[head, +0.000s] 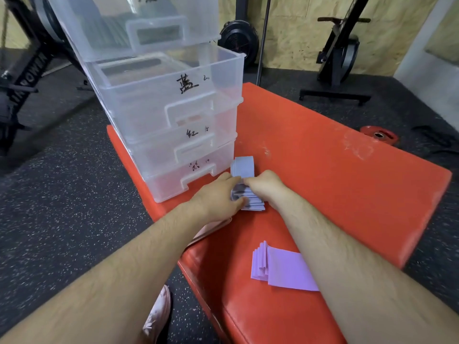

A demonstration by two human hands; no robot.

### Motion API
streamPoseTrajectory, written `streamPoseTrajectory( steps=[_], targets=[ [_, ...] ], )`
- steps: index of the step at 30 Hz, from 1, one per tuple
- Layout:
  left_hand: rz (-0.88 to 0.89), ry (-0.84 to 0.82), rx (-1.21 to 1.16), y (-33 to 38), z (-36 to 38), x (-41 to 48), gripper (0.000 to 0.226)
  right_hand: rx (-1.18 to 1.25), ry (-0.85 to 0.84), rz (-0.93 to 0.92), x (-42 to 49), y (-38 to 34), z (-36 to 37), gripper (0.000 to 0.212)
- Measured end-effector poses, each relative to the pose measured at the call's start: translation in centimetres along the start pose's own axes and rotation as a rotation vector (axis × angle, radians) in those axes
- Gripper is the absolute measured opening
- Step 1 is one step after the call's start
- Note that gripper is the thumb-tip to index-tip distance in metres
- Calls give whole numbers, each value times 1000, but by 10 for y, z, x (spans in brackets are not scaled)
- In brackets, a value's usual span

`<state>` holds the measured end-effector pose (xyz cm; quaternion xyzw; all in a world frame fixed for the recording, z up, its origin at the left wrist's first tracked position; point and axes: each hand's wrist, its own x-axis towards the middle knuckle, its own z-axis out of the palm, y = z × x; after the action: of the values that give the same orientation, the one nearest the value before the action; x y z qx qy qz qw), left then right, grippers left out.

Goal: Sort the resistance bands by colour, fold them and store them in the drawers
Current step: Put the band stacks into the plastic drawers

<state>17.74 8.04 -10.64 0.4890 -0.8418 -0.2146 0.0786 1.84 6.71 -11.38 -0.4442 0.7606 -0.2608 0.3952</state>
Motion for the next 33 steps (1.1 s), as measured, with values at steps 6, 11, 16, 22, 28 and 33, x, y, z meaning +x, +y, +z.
streamPoseTrajectory(
  steps=[6, 11, 16, 22, 28, 33],
  targets=[
    [-5, 6, -33, 3, 9, -2, 47, 117, -17, 50, -2, 2, 0, 23],
    [40, 64, -66, 2, 11, -4, 43, -20, 33, -24, -9, -2, -3, 20],
    [52, 74, -122, 4, 9, -4, 39, 70, 42, -28, -15, -5, 0, 9],
    [-59, 43, -324, -1, 8, -4, 31, 297, -89, 116, -21, -8, -3, 17],
    [-34, 31, -382, -5, -1, -10, 18, 204, -89, -51, -29, -10, -1, 28],
    [54, 360, -79, -7, -20, -12, 21, -42, 14, -353, -37, -12, -14, 18]
  ],
)
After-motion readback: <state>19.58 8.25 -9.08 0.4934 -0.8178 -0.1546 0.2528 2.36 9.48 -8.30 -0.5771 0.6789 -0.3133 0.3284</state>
